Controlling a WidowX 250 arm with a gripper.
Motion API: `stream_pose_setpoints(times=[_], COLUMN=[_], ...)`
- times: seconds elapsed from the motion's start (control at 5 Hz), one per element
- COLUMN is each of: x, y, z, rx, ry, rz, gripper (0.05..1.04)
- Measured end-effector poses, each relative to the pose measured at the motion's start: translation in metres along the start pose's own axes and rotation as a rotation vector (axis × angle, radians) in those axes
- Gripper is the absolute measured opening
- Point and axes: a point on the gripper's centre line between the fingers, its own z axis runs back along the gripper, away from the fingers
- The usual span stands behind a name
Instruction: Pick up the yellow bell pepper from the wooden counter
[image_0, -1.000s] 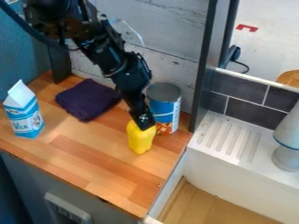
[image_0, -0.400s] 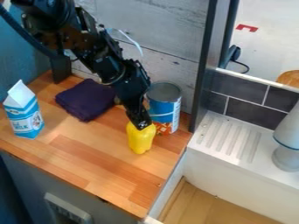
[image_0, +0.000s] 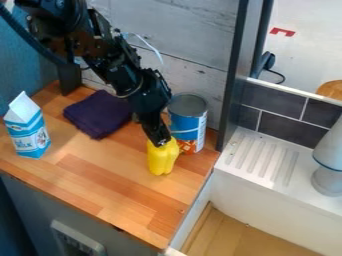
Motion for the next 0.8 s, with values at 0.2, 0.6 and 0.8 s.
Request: stream_pose_setpoints(times=[0.2,0.6,0.8], x=[0.001,-0.008,-0.035], y=[-0.001,0.020,0.039], z=[0.005,0.077,0.089], rx=[0.013,0.174,0.236], ry=[-0.017,-0.149,-0.141], rz=[0.008,0.119,0.261], gripper=[0.112,0.098,0.098])
